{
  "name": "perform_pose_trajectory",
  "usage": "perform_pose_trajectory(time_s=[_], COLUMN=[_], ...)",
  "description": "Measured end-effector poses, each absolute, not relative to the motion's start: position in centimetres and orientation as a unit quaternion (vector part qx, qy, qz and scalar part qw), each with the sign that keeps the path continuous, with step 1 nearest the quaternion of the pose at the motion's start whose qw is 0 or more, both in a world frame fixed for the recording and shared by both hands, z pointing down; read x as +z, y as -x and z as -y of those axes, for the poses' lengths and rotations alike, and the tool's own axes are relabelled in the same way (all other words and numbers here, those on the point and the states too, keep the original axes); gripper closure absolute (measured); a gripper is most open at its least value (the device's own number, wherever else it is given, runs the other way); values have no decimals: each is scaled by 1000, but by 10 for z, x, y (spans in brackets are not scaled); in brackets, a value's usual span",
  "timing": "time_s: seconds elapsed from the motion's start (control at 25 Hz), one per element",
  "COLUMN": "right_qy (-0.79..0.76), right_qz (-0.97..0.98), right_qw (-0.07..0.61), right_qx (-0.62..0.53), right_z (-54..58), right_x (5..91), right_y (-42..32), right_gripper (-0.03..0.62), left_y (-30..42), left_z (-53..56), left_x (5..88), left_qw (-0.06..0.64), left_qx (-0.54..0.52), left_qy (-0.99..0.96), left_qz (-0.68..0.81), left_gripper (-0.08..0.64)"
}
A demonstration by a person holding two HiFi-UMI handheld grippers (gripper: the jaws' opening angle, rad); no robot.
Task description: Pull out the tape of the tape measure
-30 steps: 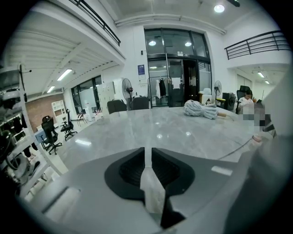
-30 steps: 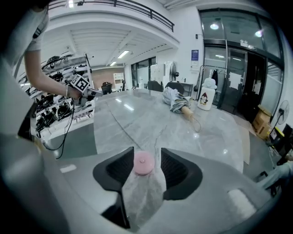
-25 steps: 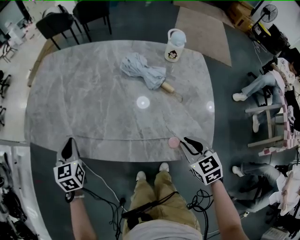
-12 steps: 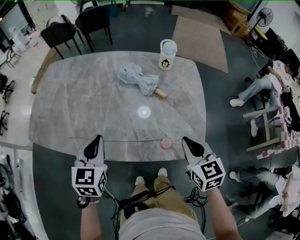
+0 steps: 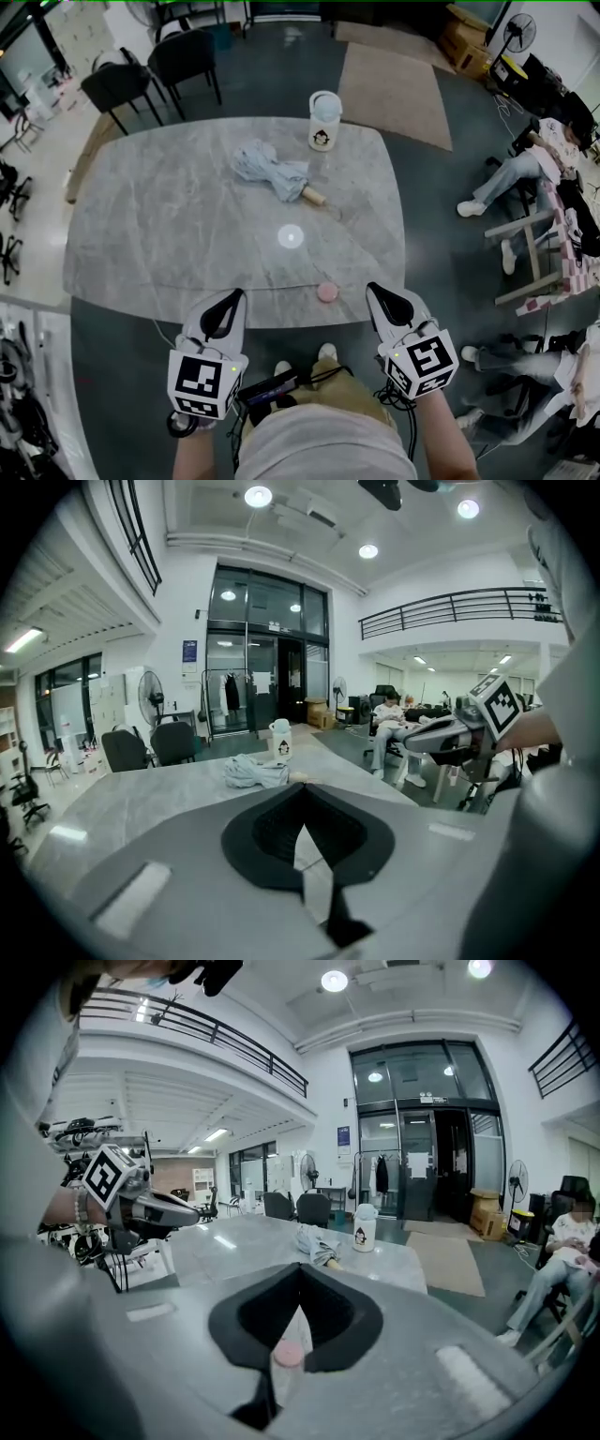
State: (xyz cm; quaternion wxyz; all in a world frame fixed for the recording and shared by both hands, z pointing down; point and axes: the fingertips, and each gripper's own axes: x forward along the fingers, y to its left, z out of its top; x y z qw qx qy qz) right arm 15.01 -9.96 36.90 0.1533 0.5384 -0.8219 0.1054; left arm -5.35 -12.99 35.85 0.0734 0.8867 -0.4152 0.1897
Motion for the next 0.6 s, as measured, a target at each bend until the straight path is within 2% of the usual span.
perform_pose_trajectory(time_s=[0.6], right_qy=[-543], right_qz=[824], right_qw=[135], right_qx=[87], right_z=[92], right_x=[352], right_y=[-149], right_gripper=[591], left_y=[28], left_z=[121], left_x=[353], left_qw=[69], left_qx=[173], left_qy=[-909], left_qz=[373], left_gripper=[546])
